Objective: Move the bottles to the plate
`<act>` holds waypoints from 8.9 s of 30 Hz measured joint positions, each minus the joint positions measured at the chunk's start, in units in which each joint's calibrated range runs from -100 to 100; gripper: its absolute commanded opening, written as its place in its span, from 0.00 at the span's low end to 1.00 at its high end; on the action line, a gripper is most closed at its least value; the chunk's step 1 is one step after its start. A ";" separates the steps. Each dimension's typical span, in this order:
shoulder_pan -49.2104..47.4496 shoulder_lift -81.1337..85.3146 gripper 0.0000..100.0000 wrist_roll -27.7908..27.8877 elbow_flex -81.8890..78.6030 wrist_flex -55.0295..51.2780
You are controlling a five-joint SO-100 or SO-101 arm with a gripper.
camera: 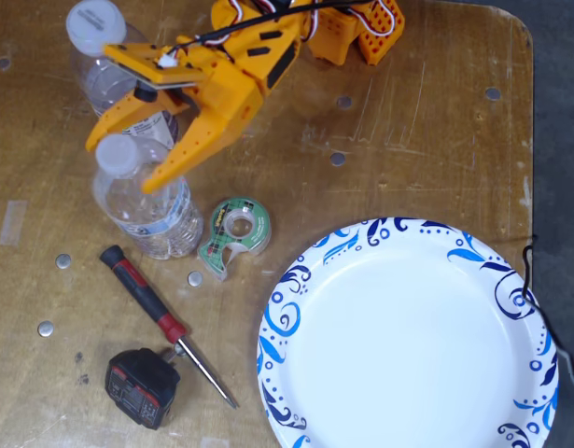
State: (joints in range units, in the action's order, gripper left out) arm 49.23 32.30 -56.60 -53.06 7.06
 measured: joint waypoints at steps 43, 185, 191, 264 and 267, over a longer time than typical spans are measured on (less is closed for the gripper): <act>-1.82 0.76 0.27 1.56 0.27 4.00; -1.09 -7.97 0.28 4.58 -0.72 22.38; -1.55 -12.67 0.27 4.64 1.71 22.47; -51.41 -14.85 0.02 1.09 11.24 10.13; -50.68 -14.85 0.06 0.73 11.06 10.38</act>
State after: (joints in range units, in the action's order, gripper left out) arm -1.46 17.45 -55.87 -42.00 17.45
